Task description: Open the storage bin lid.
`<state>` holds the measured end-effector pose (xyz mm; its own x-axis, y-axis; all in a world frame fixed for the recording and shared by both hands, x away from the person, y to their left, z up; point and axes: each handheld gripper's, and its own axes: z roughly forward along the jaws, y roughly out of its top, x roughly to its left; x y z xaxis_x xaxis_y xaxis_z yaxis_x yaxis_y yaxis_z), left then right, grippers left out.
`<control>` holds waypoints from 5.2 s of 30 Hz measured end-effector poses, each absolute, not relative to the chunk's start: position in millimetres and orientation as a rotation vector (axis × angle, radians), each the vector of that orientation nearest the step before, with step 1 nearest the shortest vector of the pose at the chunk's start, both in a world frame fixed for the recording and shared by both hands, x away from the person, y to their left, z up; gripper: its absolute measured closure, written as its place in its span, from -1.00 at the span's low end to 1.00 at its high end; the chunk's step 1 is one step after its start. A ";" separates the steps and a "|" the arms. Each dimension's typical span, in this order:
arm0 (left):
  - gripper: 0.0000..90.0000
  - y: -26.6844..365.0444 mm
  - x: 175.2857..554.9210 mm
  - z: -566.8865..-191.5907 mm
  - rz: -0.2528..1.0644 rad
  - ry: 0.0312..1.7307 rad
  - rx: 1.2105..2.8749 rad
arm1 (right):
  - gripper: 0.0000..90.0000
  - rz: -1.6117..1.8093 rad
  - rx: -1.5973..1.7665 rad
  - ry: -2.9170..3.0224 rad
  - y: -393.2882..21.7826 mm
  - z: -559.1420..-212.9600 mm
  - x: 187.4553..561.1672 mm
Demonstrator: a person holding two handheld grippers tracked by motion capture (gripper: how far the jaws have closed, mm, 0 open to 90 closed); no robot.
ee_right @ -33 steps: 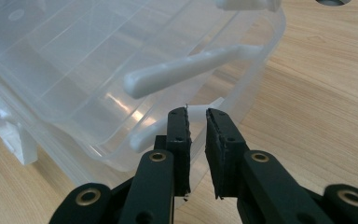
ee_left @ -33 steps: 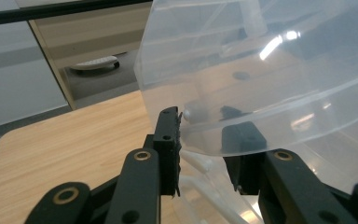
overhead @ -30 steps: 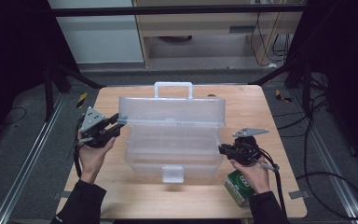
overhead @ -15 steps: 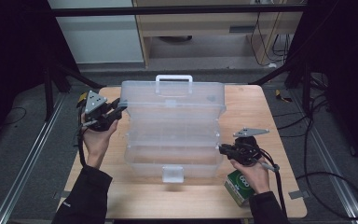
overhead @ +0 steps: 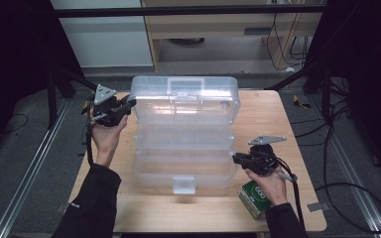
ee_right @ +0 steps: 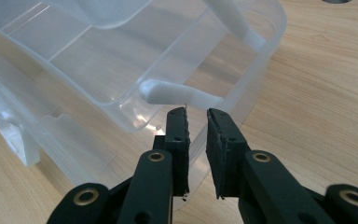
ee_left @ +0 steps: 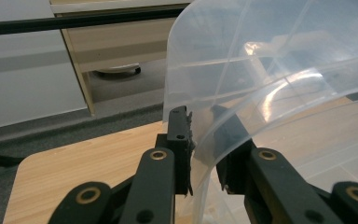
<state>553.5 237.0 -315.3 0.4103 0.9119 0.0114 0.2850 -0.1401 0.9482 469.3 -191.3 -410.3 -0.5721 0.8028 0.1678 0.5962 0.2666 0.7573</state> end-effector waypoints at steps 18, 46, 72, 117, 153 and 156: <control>0.72 229.7 587.9 -307.3 0.794 1.108 1.686 | 0.73 1.185 1.293 2.282 -191.1 -411.1 471.1; 0.75 223.5 640.9 -317.3 0.768 1.172 1.675 | 0.73 1.189 1.301 2.279 -191.2 -411.4 470.9; 0.70 216.6 677.7 -331.6 0.768 1.262 1.730 | 0.71 1.193 1.310 2.282 -191.7 -411.9 471.7; 0.32 270.6 483.0 -375.0 0.578 1.085 1.895 | 0.66 1.177 1.326 2.272 -190.0 -413.4 472.7; 0.28 263.6 474.1 -408.7 0.522 1.083 1.981 | 0.29 1.130 1.318 2.196 -194.9 -395.2 462.0; 0.19 269.7 472.4 -405.0 0.559 1.091 1.954 | 0.16 1.120 1.319 2.193 -201.3 -389.7 456.9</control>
<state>472.4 269.7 -405.0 0.5282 0.8491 -0.0071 0.4897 -0.2978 0.8195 456.9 -201.3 -389.7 -0.5076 0.8559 0.0992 0.5823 0.2560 0.7716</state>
